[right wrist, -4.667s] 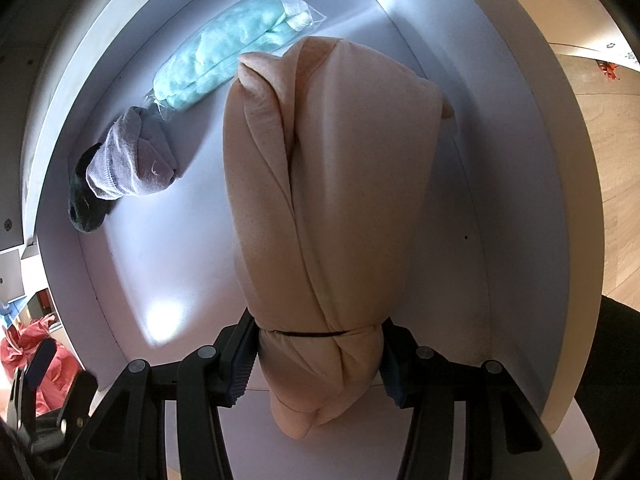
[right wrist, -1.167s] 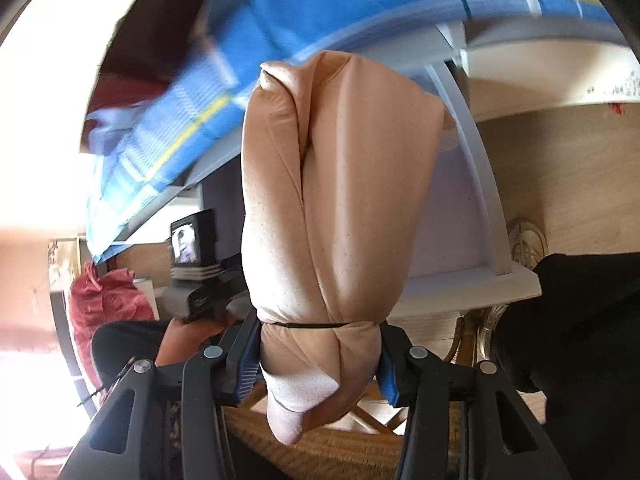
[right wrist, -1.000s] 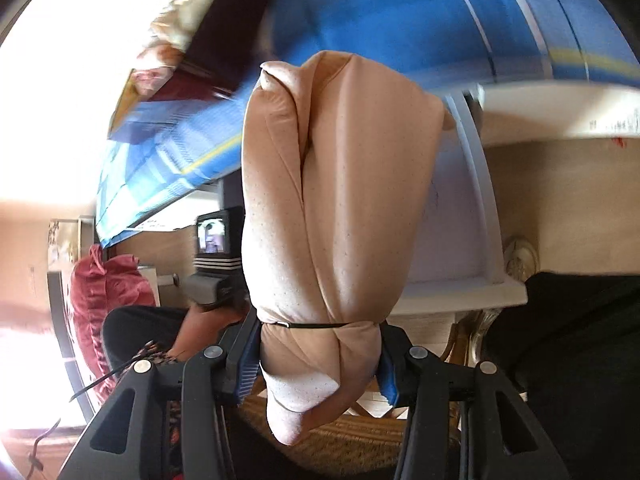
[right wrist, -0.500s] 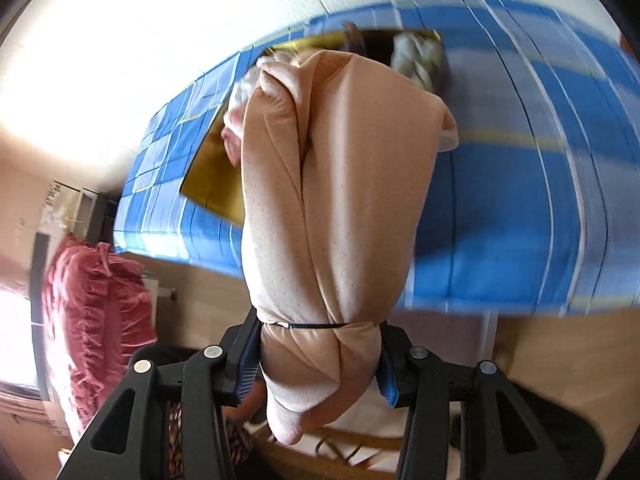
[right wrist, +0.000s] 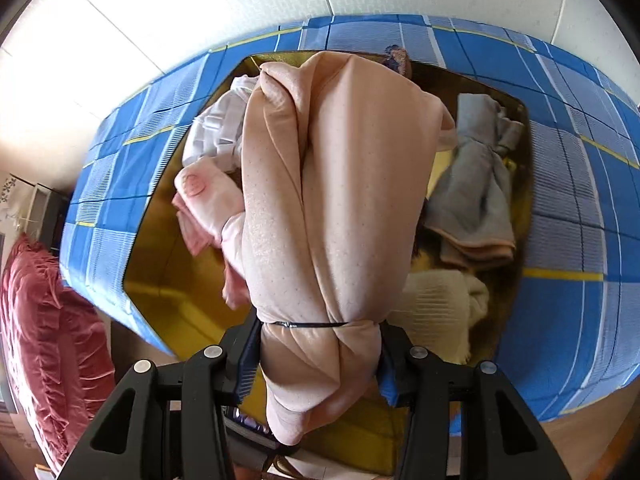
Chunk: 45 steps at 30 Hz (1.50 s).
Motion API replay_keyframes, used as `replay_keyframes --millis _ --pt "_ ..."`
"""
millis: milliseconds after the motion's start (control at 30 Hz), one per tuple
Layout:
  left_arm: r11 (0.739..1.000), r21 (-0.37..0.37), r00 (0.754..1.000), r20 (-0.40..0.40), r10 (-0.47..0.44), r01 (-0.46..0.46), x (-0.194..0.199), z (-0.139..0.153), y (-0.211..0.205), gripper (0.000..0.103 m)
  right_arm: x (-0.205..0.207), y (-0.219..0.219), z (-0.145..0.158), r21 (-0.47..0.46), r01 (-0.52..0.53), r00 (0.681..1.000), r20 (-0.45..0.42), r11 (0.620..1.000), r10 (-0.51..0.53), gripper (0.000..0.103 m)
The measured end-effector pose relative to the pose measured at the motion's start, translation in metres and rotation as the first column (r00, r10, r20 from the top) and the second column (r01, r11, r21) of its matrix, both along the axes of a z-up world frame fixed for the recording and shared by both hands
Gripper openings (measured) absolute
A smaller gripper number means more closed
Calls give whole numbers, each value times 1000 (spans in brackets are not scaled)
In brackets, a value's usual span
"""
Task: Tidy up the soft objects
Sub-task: 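Lower the beige bundle into the tray and open the right gripper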
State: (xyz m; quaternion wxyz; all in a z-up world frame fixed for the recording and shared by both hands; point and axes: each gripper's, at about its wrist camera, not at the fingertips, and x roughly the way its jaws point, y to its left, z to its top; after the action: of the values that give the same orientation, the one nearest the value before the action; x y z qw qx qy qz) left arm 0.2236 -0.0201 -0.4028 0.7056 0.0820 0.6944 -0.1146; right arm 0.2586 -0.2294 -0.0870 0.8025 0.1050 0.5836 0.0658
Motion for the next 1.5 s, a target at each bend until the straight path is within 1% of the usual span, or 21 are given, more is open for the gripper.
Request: replay_keyframes --millis 167,267,367,467,600,633,667,700,733,833,900,933,967,1000,1067,1133,1200,1233,1300,1400,1500 --pt "1000 3 1000 -2 0 0 0 0 -1 67 7 18 -6 -96 -67 998 -12 993 66 48" --pt "1000 3 1000 -2 0 0 0 1 -1 67 5 23 -6 -109 -81 997 -16 991 79 50" --pt "1000 4 1000 -1 -1 1 -1 1 -1 67 1 16 0 -76 -64 998 -19 995 63 51" --pt "1000 8 1000 0 -4 4 -1 2 -3 67 -8 4 14 -34 -32 999 27 999 33 52" --pt "1000 8 1000 1 -5 5 -2 4 -4 67 -14 -6 22 61 4 998 70 998 -8 52" --pt "1000 7 1000 1 -4 4 -2 4 -4 67 -14 -4 21 85 3 997 72 996 -9 49" --pt "1000 7 1000 1 -4 4 -3 4 -5 67 -10 -4 20 77 0 998 64 997 -5 46" --pt "1000 7 1000 1 -5 5 -3 4 -5 67 -10 4 15 51 -10 999 50 999 8 38" --pt "1000 7 1000 1 -6 6 -3 4 -5 67 -8 10 9 42 -17 999 39 999 15 38" --pt "1000 6 1000 0 -5 5 -3 4 -6 67 -5 27 -3 61 -26 999 44 998 24 37" --pt "1000 7 1000 1 -6 6 -3 4 -5 67 -6 25 -6 56 8 998 54 998 -11 37" --pt "1000 7 1000 0 -7 7 -3 4 -6 67 -7 22 -7 48 19 998 54 999 -22 35" --pt "1000 7 1000 0 -8 8 -3 4 -6 67 -9 16 -7 18 36 998 54 999 -37 33" --pt "1000 7 1000 0 -8 8 -3 4 -6 67 -13 11 -8 -1 42 998 54 999 -42 24" --pt "1000 8 1000 0 -7 7 -3 3 -7 68 -18 5 -5 -3 44 998 50 999 -44 23" --pt "1000 11 1000 0 -8 8 -3 3 -8 68 -24 9 -1 -39 11 998 63 999 -8 24" --pt "1000 12 1000 1 -9 9 -4 3 -8 68 -27 14 6 -72 -14 994 103 997 21 26" --pt "1000 12 1000 2 -9 9 -4 3 -9 68 -30 19 11 -86 -27 989 140 996 39 26" --pt "1000 8 1000 1 -5 5 -5 3 -8 68 -33 26 14 -72 -49 982 179 996 61 26" --pt "1000 5 1000 -1 -3 3 -5 2 -7 68 -31 38 7 -62 -82 982 167 995 91 26" --pt "1000 4 1000 -1 -2 2 -5 2 -6 68 -31 42 1 -125 -86 980 167 988 107 26"
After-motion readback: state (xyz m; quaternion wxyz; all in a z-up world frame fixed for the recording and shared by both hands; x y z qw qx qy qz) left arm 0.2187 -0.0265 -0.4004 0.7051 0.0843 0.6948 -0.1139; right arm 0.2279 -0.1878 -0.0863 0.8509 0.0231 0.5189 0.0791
